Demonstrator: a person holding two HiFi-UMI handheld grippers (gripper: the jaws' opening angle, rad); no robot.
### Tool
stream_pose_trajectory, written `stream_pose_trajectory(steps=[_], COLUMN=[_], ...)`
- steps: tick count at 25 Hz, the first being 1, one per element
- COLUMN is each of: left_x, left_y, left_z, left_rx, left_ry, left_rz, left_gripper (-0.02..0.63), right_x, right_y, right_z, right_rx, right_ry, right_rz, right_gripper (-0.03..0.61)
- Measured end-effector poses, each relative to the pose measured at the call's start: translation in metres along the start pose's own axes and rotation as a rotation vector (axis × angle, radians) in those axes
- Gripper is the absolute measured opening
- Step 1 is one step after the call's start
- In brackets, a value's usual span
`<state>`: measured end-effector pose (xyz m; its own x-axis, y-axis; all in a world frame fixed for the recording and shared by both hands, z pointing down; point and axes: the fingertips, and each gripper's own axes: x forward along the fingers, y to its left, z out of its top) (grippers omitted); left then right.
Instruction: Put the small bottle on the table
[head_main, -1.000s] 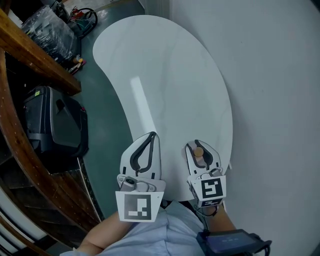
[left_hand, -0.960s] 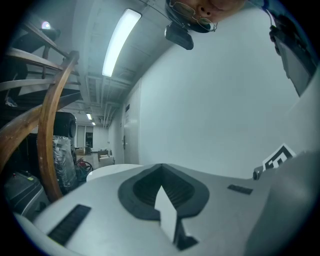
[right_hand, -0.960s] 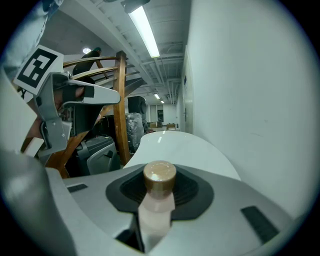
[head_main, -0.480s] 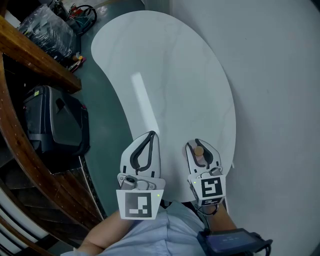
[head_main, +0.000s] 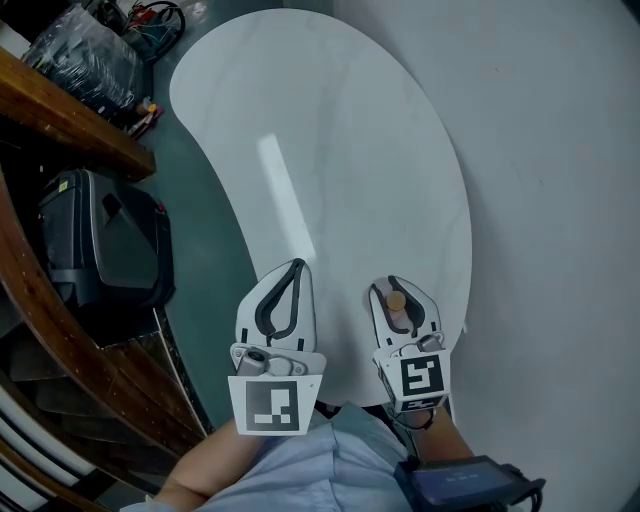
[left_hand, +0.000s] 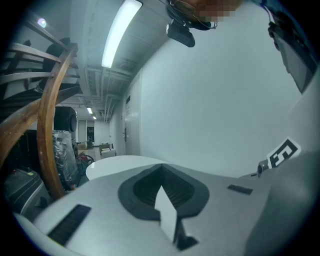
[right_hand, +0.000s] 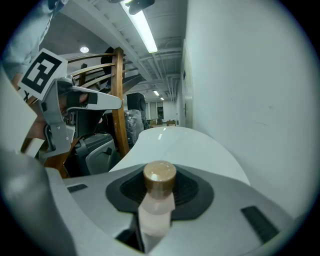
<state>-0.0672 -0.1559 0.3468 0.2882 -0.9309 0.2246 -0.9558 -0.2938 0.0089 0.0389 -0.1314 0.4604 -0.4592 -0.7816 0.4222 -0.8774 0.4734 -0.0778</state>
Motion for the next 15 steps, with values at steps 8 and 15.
stream_pose_trajectory(steps=[8,15], left_x=[0.003,0.005], left_y=[-0.001,0.001], left_z=[-0.006,-0.009], left_rx=[-0.011,-0.015], left_ry=[0.022,0.031], left_rz=[0.007,0.005], left_gripper=[-0.002,-0.002], right_x=[0.001,0.004], right_y=[-0.008,-0.009], right_z=[-0.003,-0.006], right_rx=[-0.001,-0.007], right_ry=[0.008,0.024], right_rz=[-0.009,-0.019], right_gripper=[0.106,0.106])
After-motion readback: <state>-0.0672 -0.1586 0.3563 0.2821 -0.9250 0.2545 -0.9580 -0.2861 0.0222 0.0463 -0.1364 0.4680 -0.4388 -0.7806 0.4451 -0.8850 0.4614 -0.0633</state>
